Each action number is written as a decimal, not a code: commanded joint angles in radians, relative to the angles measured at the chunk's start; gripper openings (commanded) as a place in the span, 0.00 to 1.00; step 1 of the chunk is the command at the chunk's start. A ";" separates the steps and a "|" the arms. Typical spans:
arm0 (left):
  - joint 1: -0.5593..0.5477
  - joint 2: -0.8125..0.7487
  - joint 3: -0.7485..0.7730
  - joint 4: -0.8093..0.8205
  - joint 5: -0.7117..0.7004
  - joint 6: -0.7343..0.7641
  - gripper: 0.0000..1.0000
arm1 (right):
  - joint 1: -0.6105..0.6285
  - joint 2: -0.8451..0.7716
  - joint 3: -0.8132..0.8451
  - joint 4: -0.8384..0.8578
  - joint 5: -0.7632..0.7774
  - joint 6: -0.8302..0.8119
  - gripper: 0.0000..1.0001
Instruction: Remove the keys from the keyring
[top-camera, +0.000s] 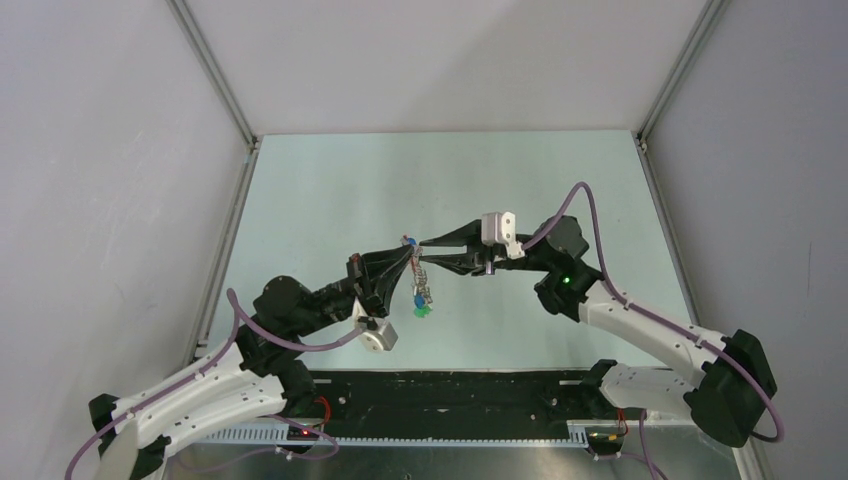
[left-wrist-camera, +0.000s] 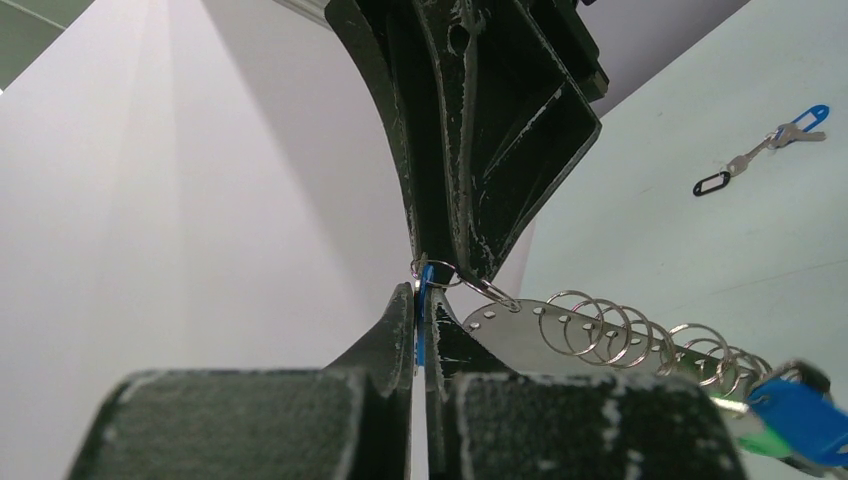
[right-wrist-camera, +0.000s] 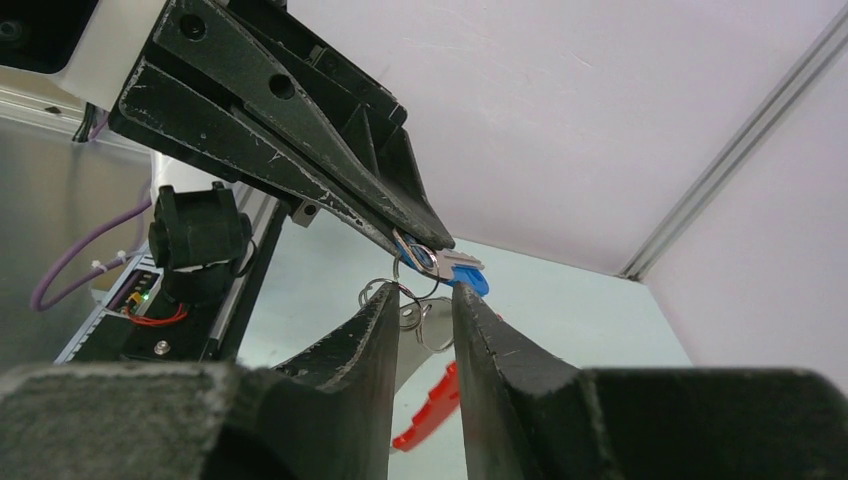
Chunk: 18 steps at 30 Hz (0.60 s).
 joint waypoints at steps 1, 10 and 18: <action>0.001 -0.012 0.004 0.072 0.021 0.017 0.00 | -0.003 0.019 0.058 0.005 -0.049 0.039 0.30; 0.000 -0.025 0.007 0.072 0.009 0.027 0.00 | -0.002 0.033 0.058 -0.020 -0.075 0.065 0.29; 0.001 -0.029 0.006 0.071 0.003 0.028 0.00 | -0.002 0.033 0.058 -0.019 -0.100 0.091 0.04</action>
